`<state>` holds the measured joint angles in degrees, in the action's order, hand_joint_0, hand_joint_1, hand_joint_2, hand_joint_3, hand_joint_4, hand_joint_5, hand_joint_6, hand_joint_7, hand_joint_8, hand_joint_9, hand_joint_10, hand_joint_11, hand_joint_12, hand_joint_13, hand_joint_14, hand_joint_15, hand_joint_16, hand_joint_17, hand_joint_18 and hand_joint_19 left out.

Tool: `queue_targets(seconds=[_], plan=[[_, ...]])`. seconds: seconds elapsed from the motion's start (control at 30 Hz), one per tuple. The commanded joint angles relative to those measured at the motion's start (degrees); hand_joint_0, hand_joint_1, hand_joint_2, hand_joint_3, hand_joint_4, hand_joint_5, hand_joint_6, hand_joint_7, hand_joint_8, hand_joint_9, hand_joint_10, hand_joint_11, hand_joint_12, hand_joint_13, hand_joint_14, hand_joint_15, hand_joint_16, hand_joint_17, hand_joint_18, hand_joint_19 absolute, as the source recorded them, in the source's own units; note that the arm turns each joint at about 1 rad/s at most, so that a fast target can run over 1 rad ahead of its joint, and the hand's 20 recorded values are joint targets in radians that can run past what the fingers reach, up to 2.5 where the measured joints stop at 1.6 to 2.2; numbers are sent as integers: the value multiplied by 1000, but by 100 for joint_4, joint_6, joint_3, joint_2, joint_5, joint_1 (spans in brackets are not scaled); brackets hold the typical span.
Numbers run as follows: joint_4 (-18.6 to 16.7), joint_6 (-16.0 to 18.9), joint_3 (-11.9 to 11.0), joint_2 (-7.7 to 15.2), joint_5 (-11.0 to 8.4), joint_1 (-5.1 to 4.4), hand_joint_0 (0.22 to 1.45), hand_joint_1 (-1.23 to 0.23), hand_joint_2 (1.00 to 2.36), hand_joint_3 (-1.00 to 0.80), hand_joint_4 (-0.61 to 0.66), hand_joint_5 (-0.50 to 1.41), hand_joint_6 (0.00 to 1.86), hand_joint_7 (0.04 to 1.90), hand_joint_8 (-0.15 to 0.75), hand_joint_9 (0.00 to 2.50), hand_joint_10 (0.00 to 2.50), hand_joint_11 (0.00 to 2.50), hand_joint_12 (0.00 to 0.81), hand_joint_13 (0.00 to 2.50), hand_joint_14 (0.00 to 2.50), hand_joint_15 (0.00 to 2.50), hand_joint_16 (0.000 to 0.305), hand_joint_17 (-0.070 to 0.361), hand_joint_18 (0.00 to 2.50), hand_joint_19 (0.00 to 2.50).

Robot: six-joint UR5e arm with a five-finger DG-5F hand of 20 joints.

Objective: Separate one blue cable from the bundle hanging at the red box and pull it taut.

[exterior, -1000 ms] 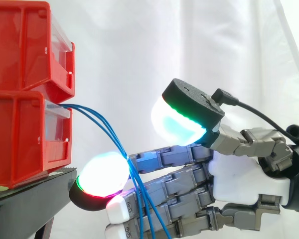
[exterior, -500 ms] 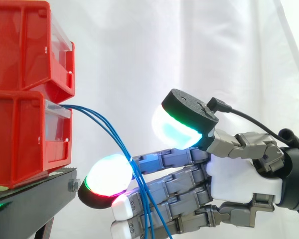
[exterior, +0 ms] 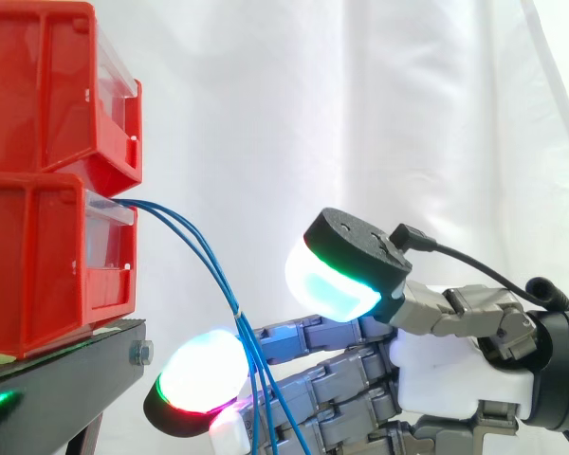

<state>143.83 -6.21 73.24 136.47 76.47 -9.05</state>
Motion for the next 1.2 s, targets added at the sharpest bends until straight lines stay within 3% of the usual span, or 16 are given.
queue_targets(seconds=[0.0,0.23,0.5,0.77,0.9,1.17], plan=[[-21,6,-3,2,26,43,605,-564,1003,-465,347,-144,503,928,355,698,13,389,341,719,11,295,33,73,406,168],[-4,6,6,2,237,122,610,-615,1005,-449,348,-141,503,953,359,707,11,393,347,735,11,301,33,73,422,175],[-12,6,6,-6,334,175,618,-689,1006,-432,328,-135,503,1046,359,704,14,408,346,737,11,308,33,74,435,160],[-12,6,-3,-15,483,175,632,-738,1007,-409,266,-132,502,1166,357,702,14,426,344,745,12,313,33,73,439,161],[-12,6,-3,-6,457,149,641,-752,1011,-368,239,-129,500,1273,356,705,12,440,344,753,11,309,33,73,449,159],[-21,6,-3,-6,457,131,617,-715,1006,-432,241,-133,556,1231,363,728,12,459,345,770,12,318,32,73,455,172]])
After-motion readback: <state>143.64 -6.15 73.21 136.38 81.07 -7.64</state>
